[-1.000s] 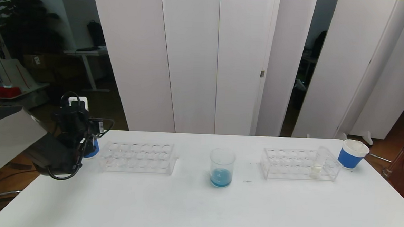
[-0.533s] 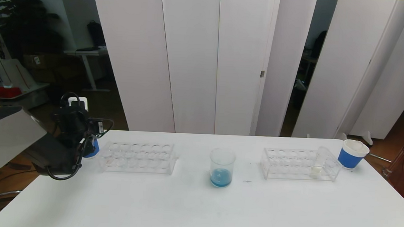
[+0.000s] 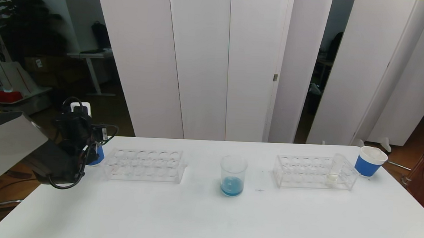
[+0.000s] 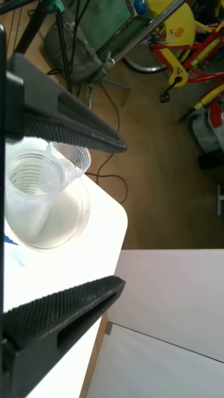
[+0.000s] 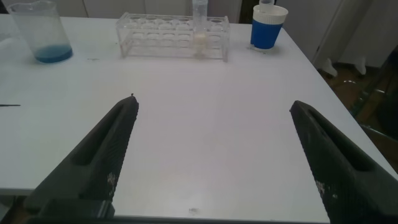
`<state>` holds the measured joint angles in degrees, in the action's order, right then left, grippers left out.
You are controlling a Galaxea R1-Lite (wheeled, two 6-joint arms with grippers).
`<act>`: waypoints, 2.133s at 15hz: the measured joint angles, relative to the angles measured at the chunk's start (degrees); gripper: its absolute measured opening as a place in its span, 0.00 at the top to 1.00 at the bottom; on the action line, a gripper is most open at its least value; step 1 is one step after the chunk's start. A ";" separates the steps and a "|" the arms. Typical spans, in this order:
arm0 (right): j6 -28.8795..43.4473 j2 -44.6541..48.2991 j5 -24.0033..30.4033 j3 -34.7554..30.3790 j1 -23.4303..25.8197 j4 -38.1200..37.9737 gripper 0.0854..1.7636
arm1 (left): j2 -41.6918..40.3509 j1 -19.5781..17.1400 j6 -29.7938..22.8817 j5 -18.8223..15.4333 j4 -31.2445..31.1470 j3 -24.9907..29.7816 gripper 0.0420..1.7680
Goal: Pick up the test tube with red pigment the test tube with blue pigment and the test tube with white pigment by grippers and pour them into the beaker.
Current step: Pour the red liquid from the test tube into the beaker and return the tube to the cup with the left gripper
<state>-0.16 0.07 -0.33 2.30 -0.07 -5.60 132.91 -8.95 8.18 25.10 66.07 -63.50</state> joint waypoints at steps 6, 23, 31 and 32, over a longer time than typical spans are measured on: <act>0.00 0.00 -0.02 0.00 0.00 0.00 0.01 | -1.52 0.13 1.16 -0.02 -0.04 -0.15 0.01; 0.00 0.00 -0.02 0.00 0.00 0.01 0.01 | -59.56 3.13 1.63 -3.66 -24.26 25.75 0.01; 0.00 0.00 0.00 0.00 0.00 0.01 0.01 | -97.77 11.01 2.76 -3.69 -54.25 33.79 0.01; 0.05 0.00 -0.02 0.00 0.00 0.00 0.01 | -101.67 11.42 2.86 -3.69 -57.56 34.01 0.01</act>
<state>-0.11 0.07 -0.35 2.30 -0.07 -5.60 31.24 2.47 11.04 21.41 8.51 -29.49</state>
